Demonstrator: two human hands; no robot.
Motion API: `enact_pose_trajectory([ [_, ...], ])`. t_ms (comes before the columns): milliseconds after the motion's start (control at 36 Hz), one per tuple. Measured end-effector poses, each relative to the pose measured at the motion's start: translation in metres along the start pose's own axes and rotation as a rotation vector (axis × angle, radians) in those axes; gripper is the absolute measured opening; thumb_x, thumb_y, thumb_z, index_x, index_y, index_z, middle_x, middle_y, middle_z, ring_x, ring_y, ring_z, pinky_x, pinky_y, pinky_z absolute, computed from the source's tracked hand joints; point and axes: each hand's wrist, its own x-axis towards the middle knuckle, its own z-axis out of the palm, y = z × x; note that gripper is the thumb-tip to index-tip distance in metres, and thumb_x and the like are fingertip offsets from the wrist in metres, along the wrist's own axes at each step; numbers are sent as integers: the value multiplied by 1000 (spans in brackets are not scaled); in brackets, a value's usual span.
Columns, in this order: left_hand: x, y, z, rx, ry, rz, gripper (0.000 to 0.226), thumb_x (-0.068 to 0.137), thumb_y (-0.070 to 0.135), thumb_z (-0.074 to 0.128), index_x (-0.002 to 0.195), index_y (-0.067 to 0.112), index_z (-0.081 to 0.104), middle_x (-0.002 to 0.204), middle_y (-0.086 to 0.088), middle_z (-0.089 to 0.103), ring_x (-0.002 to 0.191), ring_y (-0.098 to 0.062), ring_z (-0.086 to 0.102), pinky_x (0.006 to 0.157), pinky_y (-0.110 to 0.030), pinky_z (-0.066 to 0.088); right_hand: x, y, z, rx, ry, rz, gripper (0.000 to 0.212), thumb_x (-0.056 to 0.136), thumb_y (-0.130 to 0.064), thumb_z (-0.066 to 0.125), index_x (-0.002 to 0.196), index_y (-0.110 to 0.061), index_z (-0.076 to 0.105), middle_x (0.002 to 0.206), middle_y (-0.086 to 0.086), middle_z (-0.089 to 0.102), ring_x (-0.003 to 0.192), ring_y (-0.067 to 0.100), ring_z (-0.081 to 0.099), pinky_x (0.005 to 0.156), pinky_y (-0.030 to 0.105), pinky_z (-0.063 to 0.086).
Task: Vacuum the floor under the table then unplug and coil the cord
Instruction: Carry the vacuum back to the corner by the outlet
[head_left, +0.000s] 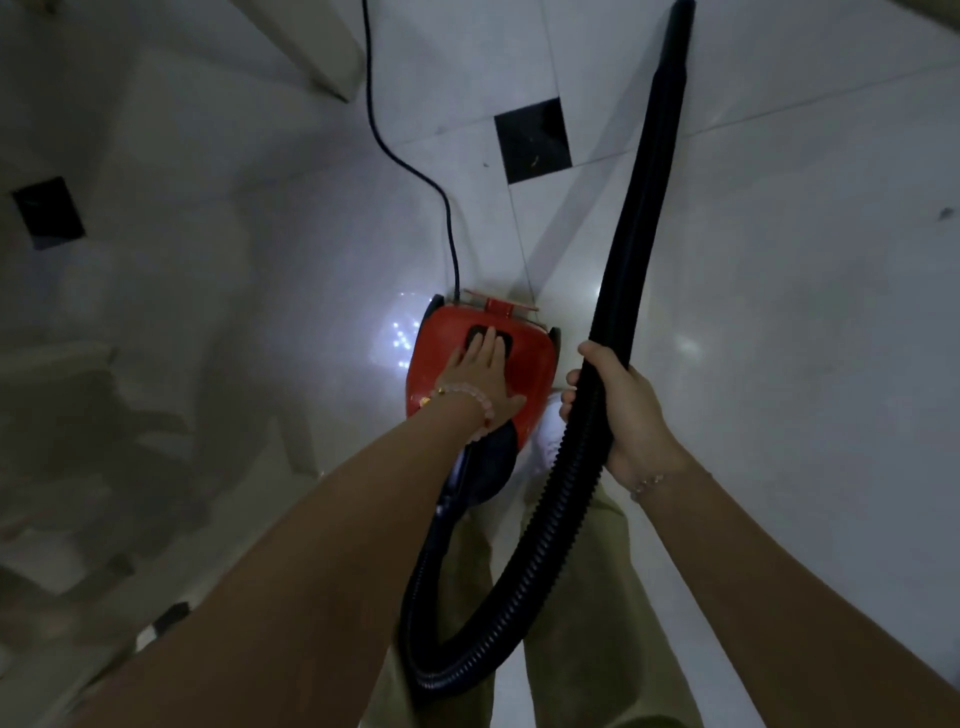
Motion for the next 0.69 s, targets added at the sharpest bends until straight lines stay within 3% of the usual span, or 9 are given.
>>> enact_pose_trajectory([
  [194, 13, 4, -3, 159, -80, -36, 94, 90, 54, 41, 148, 6, -16, 157, -11, -21, 147, -22, -12, 120, -43, -3, 5, 4, -14, 42, 4, 33, 13, 91, -24, 60, 86, -13, 55, 60, 1, 53, 46, 10, 50, 45, 22, 47],
  [278, 15, 4, -14, 56, -133, -38, 93, 91, 52, 44, 150, 7, -12, 158, -7, -20, 148, -21, -10, 120, -45, 0, -1, 4, -16, 67, 8, 44, 13, 91, -24, 60, 91, -12, 54, 59, 0, 54, 46, 10, 51, 44, 21, 47],
  [389, -3, -6, -15, -85, -37, 45, 83, 92, 41, 49, 151, 8, 1, 160, -6, -8, 148, -21, 0, 121, -39, 9, -10, 2, -18, 84, -9, 27, 17, 92, -23, 59, 97, -10, 50, 58, 1, 52, 45, 11, 49, 43, 21, 46],
  [472, -29, -15, 4, -298, 115, 21, 69, 92, 27, 53, 149, 10, 19, 159, -4, 16, 143, -22, 24, 116, -32, 23, -15, 3, -19, 103, -11, 31, 17, 92, -22, 59, 99, -11, 49, 57, 1, 52, 44, 11, 49, 43, 20, 46],
  [556, -53, -6, 26, -701, 286, -143, 57, 89, 20, 57, 142, 13, 35, 144, -9, 44, 130, -28, 44, 109, -36, 36, -20, 3, -19, 86, -15, 33, 15, 93, -23, 58, 94, -11, 50, 54, 0, 52, 42, 11, 49, 42, 20, 45],
  [611, -61, 3, 39, -942, 285, -307, 55, 91, 22, 56, 141, 15, 35, 140, -10, 48, 128, -30, 46, 109, -40, 38, -25, 1, -18, 62, -20, 36, 16, 92, -25, 58, 88, -11, 51, 54, 0, 53, 43, 11, 50, 43, 21, 46],
  [694, -62, 8, 49, -1053, 177, -468, 49, 93, 29, 52, 137, 8, 43, 133, -15, 53, 121, -34, 51, 106, -40, 40, -36, -5, -14, 9, -30, 28, 17, 92, -26, 58, 88, -10, 52, 60, 1, 54, 46, 11, 51, 45, 22, 48],
])
